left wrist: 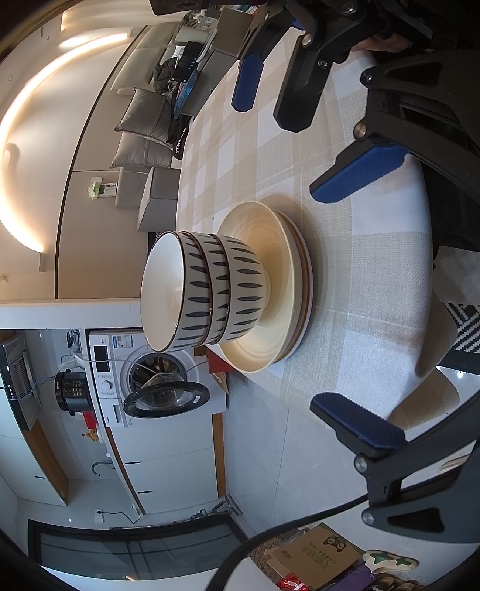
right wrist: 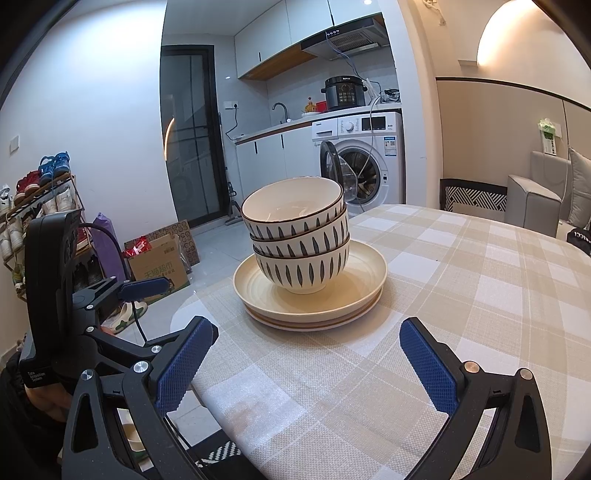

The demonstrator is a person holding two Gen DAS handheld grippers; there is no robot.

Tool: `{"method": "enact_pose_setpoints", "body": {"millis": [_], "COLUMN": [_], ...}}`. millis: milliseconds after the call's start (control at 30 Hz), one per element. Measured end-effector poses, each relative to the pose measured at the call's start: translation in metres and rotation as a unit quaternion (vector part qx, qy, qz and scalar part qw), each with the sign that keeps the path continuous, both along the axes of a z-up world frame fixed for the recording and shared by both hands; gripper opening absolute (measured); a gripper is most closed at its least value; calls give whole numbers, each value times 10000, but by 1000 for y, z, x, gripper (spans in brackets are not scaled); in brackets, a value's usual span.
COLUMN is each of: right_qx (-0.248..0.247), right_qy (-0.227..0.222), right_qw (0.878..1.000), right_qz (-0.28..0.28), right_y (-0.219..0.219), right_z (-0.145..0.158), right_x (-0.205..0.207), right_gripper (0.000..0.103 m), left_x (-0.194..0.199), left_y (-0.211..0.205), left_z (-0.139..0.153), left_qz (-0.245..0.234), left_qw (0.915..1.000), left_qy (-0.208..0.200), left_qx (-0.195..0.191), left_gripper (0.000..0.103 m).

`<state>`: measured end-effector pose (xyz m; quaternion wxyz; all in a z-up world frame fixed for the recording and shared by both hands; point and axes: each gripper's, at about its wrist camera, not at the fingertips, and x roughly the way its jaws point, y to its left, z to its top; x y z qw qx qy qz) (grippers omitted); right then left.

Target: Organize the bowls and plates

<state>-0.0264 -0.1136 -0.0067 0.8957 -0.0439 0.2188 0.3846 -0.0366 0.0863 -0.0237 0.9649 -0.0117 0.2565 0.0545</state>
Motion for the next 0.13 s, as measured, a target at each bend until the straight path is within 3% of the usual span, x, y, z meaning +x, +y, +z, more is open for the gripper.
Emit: {"method": "enact_pose_setpoints", "body": {"millis": [133], "right_qx": [4], "right_qy": [-5], "right_qw": [10000], "right_qz": [0], "right_y": [0], "right_z": [0], "right_x": [0], "right_gripper": [103], "left_x": [-1], "left_y": [0], "left_z": [1], "left_qz": [-6], "left_qw": [10000], "left_qy": [-17], "left_qx": [-12], "left_gripper": [103]}}
